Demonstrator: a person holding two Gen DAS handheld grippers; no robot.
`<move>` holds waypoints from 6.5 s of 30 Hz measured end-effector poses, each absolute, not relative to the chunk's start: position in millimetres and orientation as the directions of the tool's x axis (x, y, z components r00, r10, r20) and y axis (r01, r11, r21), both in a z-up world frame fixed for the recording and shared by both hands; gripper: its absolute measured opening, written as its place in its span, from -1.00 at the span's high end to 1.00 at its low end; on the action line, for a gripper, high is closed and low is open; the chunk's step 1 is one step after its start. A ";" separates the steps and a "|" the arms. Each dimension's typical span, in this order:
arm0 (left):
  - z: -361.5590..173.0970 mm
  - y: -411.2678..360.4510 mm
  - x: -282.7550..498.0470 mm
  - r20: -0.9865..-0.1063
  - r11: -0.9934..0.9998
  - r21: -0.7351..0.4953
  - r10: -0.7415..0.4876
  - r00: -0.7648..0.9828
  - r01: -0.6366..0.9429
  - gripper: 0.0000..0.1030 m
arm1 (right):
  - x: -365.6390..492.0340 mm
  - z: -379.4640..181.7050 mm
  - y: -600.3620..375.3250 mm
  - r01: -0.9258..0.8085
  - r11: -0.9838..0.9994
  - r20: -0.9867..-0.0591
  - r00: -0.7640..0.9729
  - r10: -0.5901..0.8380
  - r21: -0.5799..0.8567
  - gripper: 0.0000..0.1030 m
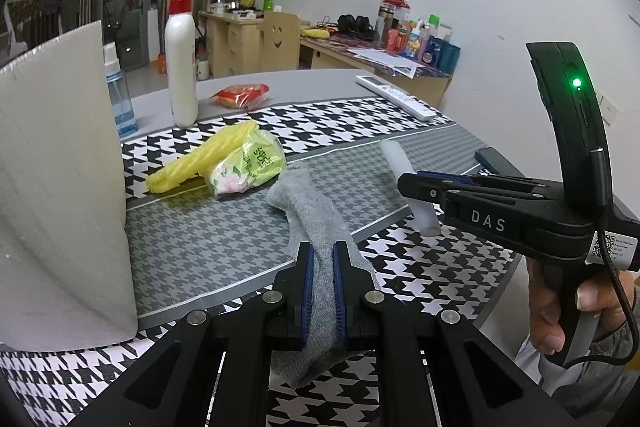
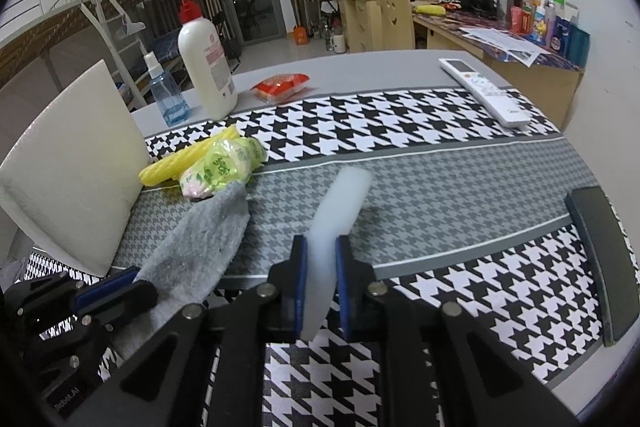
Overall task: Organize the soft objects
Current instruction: 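Lift the sock with the left tool and the foam stick with the right tool, then carry the sock over the foam box with the left tool while the right tool carries the stick, then lower the grey sock into the foam box and open the left tool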
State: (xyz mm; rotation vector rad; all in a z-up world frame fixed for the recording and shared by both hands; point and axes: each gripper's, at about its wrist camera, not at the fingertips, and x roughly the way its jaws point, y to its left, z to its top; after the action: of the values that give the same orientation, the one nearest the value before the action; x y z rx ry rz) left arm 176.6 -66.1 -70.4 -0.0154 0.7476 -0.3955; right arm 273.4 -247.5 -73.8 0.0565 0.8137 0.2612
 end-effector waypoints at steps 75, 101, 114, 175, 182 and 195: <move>28.7 -55.9 163.1 -0.458 0.964 -0.004 -0.237 0.857 0.265 0.88 | 236.6 5.8 -252.8 -0.359 0.922 -0.482 0.788 0.383 0.146 0.66; 50.9 -46.8 168.3 -0.414 0.971 0.012 -0.214 0.885 0.241 0.88 | 238.9 29.1 -240.8 -0.399 0.910 -0.442 0.799 0.407 0.115 0.66; 60.4 -39.2 170.1 -0.395 0.975 0.010 -0.202 0.896 0.224 0.88 | 238.3 41.7 -232.3 -0.436 0.895 -0.413 0.800 0.434 0.096 0.66; 93.0 32.4 147.5 -0.279 0.998 0.039 0.061 0.958 -0.052 0.87 | 233.5 73.2 -159.9 -0.658 0.748 -0.340 0.685 0.644 0.088 0.66; 90.0 43.5 149.0 -0.284 0.997 0.031 0.082 0.955 -0.076 0.87 | 233.2 72.1 -146.8 -0.673 0.735 -0.349 0.672 0.653 0.079 0.66; 74.7 63.6 166.8 -0.345 0.996 0.010 0.084 0.935 -0.086 0.87 | 237.2 71.1 -126.8 -0.684 0.726 -0.374 0.658 0.654 0.066 0.66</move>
State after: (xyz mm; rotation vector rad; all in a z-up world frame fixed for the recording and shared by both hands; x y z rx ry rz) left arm 166.8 63.6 74.7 -0.0050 0.3528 0.0866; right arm 237.2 -126.8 71.1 -0.0828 0.3905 0.7586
